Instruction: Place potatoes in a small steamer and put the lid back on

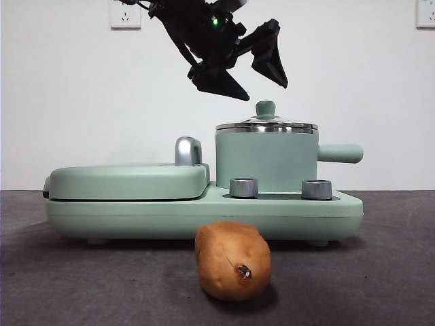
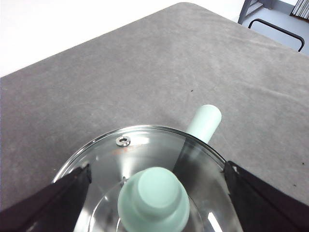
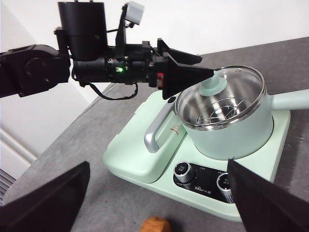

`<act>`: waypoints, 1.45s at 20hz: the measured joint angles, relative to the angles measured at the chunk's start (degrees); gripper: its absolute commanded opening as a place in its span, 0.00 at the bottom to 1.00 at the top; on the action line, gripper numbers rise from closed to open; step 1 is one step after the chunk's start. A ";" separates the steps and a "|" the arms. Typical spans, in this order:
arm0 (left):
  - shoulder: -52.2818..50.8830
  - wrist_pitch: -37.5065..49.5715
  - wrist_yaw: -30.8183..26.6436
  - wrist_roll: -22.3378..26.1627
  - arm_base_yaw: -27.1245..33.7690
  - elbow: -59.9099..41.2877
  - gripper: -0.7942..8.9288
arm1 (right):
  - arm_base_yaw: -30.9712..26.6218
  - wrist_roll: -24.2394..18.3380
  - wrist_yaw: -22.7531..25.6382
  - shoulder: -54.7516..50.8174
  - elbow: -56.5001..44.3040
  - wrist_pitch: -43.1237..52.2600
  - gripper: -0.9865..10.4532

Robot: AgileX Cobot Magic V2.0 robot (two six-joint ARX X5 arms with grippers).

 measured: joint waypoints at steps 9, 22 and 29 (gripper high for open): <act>1.62 0.55 -0.09 0.83 -0.07 0.00 0.48 | 0.00 0.00 0.02 0.00 0.00 0.00 0.48; 3.19 -0.70 -1.05 3.78 -0.92 0.00 0.39 | 0.00 0.00 0.04 0.00 0.00 -1.05 0.48; 3.21 -0.55 -3.82 7.96 -1.95 0.11 0.25 | 0.00 0.00 0.04 0.00 0.00 -1.11 0.48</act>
